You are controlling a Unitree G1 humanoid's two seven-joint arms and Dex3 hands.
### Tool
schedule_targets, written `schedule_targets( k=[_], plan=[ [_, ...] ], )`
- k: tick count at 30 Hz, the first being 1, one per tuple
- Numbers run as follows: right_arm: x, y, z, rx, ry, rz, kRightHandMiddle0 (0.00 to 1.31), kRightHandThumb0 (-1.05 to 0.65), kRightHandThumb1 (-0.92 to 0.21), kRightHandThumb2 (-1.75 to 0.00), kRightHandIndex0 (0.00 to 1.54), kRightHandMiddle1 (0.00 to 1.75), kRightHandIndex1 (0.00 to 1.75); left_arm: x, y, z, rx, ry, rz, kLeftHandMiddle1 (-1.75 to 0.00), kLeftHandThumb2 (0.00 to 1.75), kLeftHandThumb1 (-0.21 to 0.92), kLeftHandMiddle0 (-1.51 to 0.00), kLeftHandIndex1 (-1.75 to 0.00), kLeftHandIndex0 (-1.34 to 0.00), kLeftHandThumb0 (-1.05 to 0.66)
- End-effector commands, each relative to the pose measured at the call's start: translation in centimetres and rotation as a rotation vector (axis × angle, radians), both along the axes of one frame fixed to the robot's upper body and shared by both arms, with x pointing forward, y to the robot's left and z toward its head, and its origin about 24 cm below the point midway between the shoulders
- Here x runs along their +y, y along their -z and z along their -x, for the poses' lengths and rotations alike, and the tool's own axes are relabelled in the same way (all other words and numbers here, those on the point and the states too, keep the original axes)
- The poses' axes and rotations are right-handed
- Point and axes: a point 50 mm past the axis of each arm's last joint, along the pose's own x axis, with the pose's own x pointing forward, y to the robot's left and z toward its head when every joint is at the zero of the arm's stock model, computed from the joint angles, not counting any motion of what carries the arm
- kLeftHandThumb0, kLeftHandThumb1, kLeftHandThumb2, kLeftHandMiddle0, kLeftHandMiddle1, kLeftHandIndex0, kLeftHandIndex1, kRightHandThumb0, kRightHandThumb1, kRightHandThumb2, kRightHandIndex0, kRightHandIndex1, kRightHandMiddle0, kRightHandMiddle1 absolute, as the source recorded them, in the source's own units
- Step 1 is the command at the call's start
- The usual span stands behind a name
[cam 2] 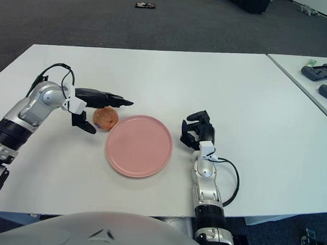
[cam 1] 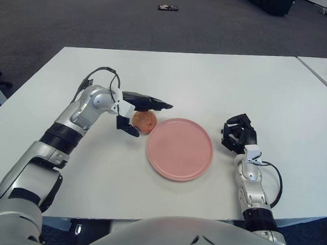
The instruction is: Put the apple into the plate.
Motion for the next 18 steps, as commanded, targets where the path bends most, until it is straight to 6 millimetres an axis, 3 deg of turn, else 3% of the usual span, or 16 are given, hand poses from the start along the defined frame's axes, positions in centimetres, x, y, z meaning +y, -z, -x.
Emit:
schedule_targets(
  k=[1, 10, 18],
  plan=[
    [-0.6, 1.0, 0.6, 0.062, 0.018, 0.011, 0.41, -0.40, -0.57, -1.00, 0.60, 1.75, 1.44, 0.0, -0.1, -0.3, -0.025, 0.020, -0.041, 0.00, 1.10, 0.12, 0.00, 0.00, 0.00, -0.68],
    [-0.6, 0.8, 0.6, 0.044, 0.018, 0.011, 0.40, -0.40, -0.59, -0.98, 0.59, 1.75, 1.45, 0.3, 1.2, -0.7, -0.147, 0.022, -0.116, 0.00, 1.07, 0.15, 0.00, 0.00, 0.00, -0.74],
    [-0.8, 0.9, 0.6, 0.058, 0.011, 0.022, 0.40, -0.40, -0.58, -0.99, 0.59, 1.75, 1.45, 0.2, 3.0, -1.2, -0.235, 0.024, -0.141, 0.00, 0.99, 0.26, 0.00, 0.00, 0.00, -0.83]
  ],
)
